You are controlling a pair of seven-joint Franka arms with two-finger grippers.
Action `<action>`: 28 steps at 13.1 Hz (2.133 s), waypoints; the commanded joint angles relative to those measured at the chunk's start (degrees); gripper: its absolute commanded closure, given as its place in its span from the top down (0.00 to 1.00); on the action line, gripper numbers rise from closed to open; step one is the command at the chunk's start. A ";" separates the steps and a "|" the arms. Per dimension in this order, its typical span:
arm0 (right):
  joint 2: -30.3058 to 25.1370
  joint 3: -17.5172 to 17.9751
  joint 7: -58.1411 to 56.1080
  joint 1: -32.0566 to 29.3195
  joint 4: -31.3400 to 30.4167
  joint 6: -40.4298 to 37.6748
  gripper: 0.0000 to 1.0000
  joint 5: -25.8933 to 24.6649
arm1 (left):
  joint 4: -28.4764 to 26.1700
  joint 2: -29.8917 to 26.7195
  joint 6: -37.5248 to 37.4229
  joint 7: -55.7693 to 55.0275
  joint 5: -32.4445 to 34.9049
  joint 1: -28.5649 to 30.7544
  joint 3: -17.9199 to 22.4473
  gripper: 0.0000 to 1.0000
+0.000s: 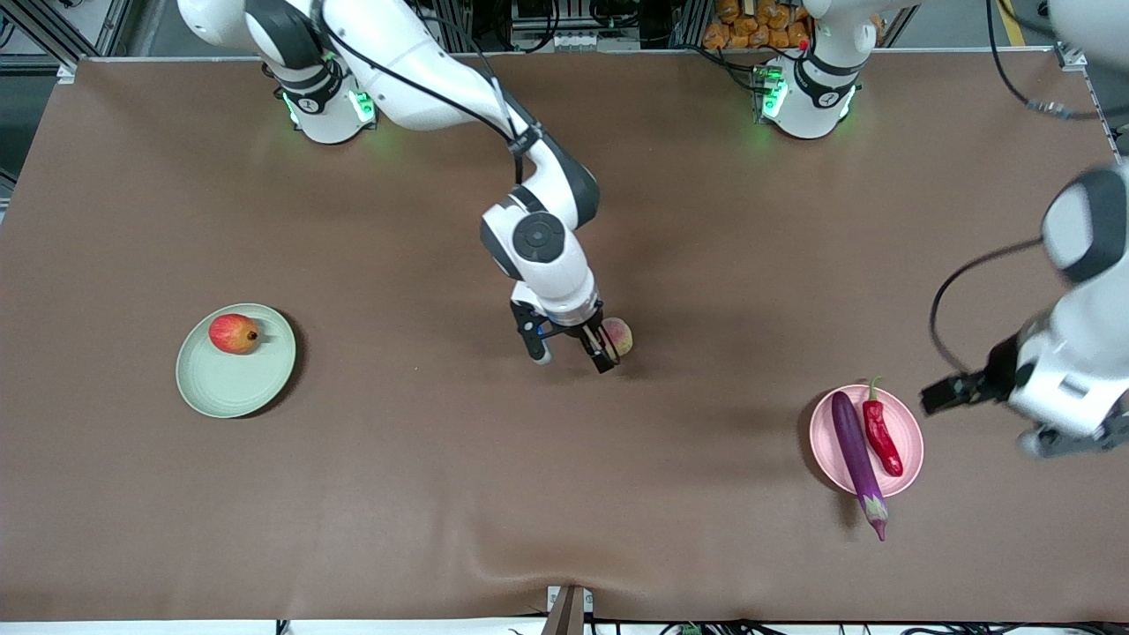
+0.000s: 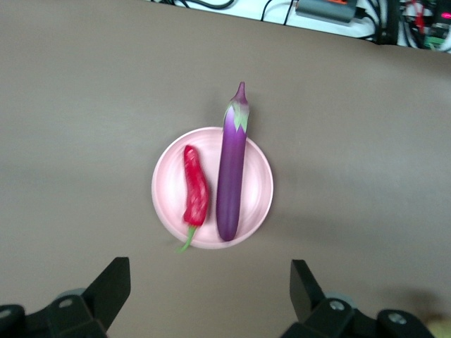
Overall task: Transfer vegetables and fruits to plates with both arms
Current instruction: 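Grasp the pale peach with the right gripper while the left gripper withdraws, then carry the peach to the green plate and lower it beside the apple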
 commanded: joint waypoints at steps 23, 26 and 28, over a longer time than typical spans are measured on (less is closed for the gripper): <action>-21.95 -1.01 -64.58 -33.39 -7.46 -47.11 0.00 -8.26 | -21.49 -31.53 -14.12 3.90 -9.67 -19.77 19.03 1.00; -24.85 -0.92 -80.66 -41.75 -17.63 -37.75 0.00 -8.26 | -20.97 -31.45 -14.03 3.99 -11.62 -19.94 19.03 1.00; -24.94 -0.92 -85.61 -44.40 -24.24 -28.08 0.00 -8.26 | -20.79 -31.44 -14.03 3.99 -11.62 -20.03 19.03 1.00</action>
